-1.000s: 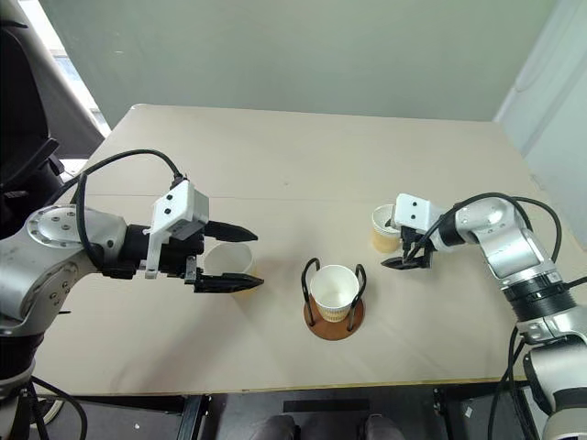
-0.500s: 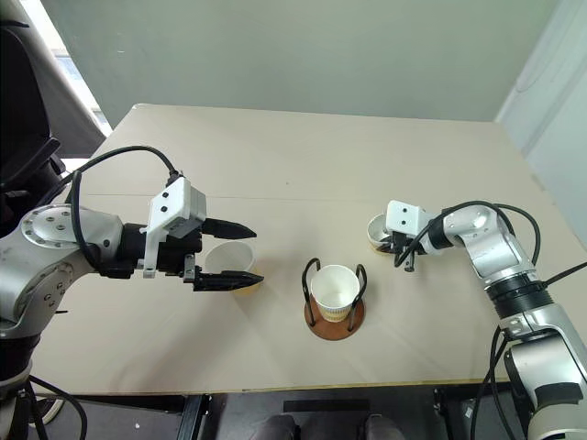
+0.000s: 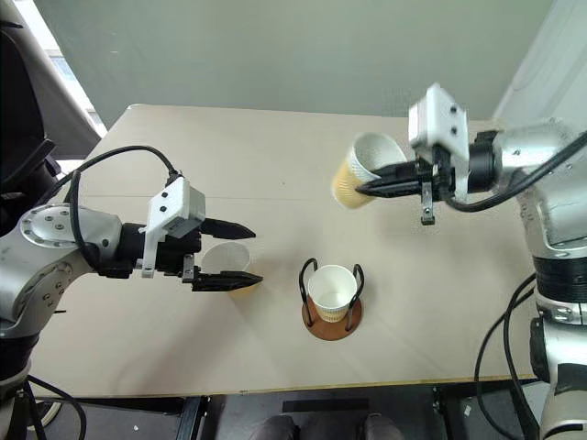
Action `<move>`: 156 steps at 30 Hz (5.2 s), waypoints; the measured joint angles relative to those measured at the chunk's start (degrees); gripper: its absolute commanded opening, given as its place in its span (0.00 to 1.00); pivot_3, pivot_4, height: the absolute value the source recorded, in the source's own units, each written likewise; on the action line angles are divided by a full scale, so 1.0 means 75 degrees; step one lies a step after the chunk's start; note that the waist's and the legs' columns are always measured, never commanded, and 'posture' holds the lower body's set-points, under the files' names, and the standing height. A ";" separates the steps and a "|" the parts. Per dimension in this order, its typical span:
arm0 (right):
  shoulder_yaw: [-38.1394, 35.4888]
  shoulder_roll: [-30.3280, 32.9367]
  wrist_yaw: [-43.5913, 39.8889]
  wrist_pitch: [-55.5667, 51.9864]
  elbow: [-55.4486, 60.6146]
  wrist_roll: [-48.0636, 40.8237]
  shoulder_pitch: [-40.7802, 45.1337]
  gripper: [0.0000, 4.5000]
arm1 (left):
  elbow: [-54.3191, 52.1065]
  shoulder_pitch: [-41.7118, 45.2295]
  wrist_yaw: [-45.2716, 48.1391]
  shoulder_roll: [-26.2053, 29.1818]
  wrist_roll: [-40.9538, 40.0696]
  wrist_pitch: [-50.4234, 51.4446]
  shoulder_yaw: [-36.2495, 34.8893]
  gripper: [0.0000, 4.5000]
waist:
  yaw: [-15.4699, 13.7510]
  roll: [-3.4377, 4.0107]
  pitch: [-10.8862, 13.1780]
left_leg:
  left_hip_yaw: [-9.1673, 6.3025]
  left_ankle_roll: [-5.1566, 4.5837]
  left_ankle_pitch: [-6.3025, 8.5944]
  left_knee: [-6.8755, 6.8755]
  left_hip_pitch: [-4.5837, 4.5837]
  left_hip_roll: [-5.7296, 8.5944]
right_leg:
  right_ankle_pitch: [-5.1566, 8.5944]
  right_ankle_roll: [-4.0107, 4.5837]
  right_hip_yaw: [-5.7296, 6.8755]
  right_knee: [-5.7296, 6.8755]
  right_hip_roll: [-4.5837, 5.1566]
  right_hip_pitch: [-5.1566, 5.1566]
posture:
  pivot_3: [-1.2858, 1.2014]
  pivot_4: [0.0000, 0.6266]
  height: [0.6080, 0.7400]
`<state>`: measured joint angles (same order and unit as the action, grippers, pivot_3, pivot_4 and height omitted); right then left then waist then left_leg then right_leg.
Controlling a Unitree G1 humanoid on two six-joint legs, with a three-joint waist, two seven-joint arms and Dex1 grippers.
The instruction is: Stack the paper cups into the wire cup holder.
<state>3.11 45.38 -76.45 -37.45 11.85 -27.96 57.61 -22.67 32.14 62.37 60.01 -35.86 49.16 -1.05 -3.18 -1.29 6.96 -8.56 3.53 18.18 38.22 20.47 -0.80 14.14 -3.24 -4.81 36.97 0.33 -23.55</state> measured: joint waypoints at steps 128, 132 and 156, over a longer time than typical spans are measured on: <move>-0.4812 0.2804 0.3019 -0.2342 0.2372 -0.6605 -0.4489 0.85 | 0.3487 0.4801 0.3698 -0.1953 0.0313 -0.4630 0.4390 0.01 | -0.0052 0.0004 -0.0007 | -0.0020 -0.0061 0.0033 0.0120 0.0072 0.0014 | -0.0031 -0.0068 -0.0018 -0.0020 0.0011 0.0001 | 0.52 0.24 1.00; -0.4820 0.2807 0.3032 -0.2317 0.2382 -0.6601 -0.4545 0.85 | 0.3404 0.4800 0.3699 -0.1954 0.0348 -0.4809 0.4508 0.01 | -0.0051 0.0004 -0.0007 | -0.0019 -0.0064 0.0035 0.0118 0.0072 0.0013 | -0.0031 -0.0068 -0.0019 -0.0021 0.0012 0.0000 | 0.52 0.24 1.00; -0.4471 0.3347 0.2171 -0.1852 0.2777 -0.4418 -0.6720 0.85 | 0.3624 0.3539 0.2908 -0.2265 0.1013 -0.3479 0.2707 0.99 | 0.0013 0.0035 -0.0023 | 0.0033 -0.0069 0.0040 0.0109 0.0066 0.0004 | -0.0031 -0.0068 -0.0019 -0.0007 0.0008 0.0005 | 0.52 0.24 1.00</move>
<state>-30.42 70.48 -60.17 -51.34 32.68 -61.09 7.21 4.51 58.68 84.18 43.02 -28.26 23.07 19.26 -3.09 -1.03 6.79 -8.31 3.01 18.48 39.04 20.96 -0.77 13.90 -3.75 -4.95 36.92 0.40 -23.51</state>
